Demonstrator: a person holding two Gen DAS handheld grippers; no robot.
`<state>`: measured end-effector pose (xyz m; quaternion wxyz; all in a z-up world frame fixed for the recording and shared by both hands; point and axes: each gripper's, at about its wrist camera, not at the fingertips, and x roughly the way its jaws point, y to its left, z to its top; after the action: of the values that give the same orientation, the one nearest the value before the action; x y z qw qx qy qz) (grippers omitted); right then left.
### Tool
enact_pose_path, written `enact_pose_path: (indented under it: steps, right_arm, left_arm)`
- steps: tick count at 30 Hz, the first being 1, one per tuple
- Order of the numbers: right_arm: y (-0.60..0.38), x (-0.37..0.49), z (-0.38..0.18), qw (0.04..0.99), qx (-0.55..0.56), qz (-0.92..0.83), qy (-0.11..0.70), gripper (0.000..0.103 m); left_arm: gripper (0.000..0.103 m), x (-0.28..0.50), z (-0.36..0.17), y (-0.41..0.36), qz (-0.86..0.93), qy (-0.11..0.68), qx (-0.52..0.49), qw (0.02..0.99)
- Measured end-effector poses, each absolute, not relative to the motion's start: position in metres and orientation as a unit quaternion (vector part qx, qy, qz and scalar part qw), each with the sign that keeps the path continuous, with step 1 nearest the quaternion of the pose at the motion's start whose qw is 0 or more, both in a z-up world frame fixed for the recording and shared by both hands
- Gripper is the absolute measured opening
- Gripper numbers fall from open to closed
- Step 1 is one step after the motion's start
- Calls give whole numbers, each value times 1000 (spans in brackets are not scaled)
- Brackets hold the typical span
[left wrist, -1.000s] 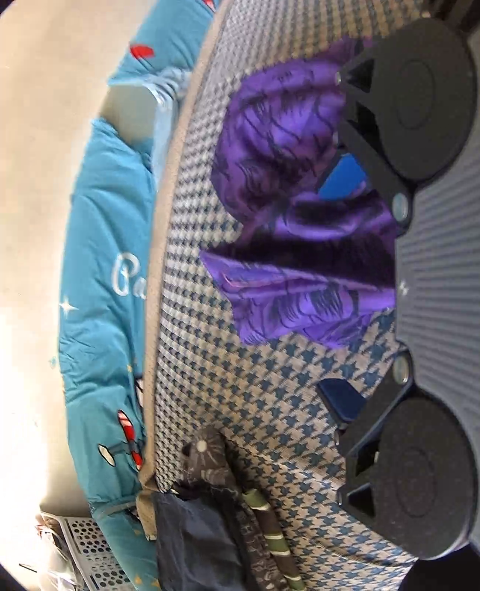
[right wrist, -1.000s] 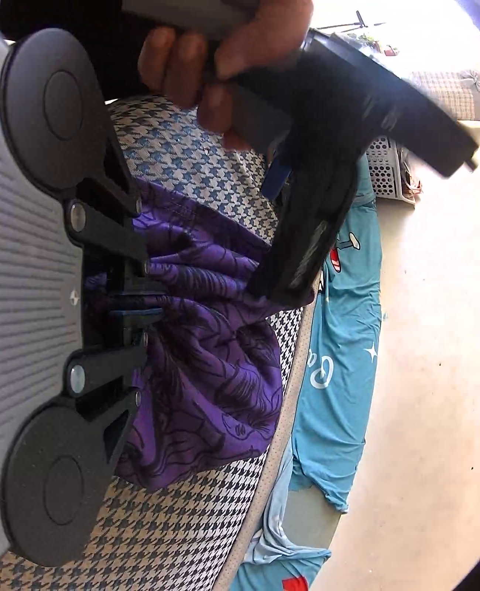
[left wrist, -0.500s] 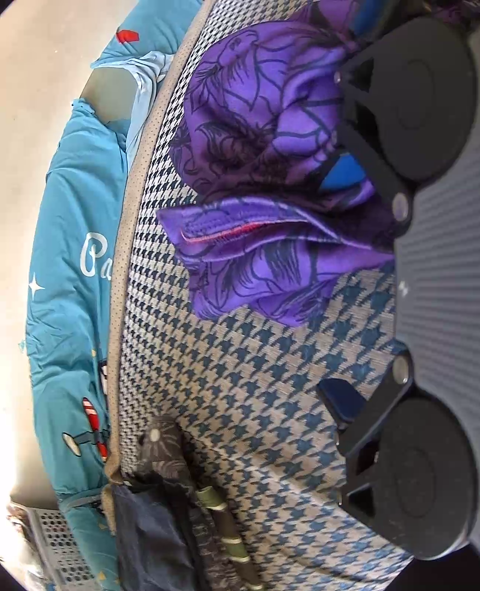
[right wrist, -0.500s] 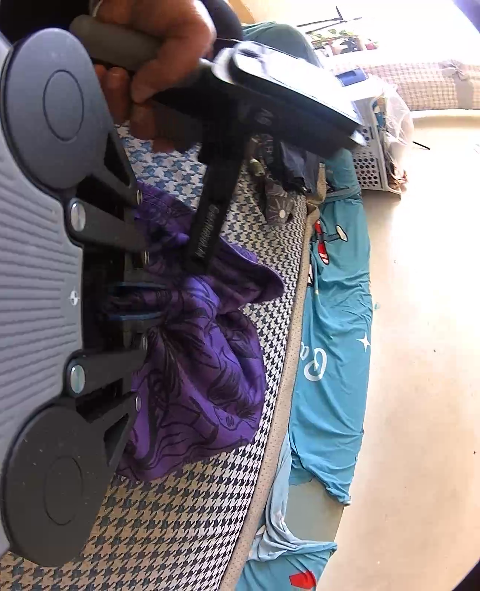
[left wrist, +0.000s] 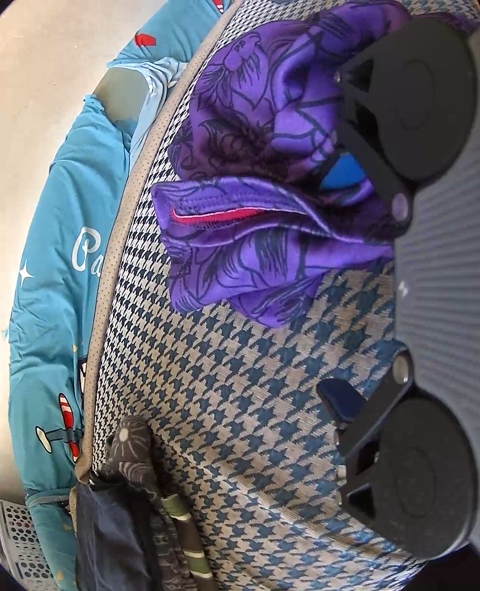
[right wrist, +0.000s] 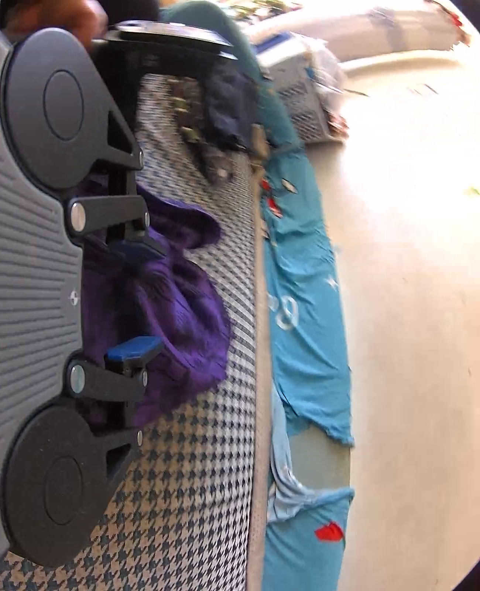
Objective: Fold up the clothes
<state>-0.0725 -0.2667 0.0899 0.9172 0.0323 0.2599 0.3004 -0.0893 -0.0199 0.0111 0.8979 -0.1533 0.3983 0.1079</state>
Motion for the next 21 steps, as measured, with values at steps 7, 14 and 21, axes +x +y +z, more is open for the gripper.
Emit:
enact_pose_path:
  steps: [7, 14, 21]
  right_arm:
    - [-267, -40, 93, 932, 25, 248, 265, 71]
    - [-258, 0, 79, 924, 8, 244, 293, 88]
    - [-246, 37, 53, 903, 29, 256, 343, 95]
  left_arm:
    - [103, -90, 9, -17, 102, 396, -163, 898]
    - [103, -92, 8, -17, 100, 391, -164, 900]
    - [103, -93, 8, -17, 99, 388, -165, 901]
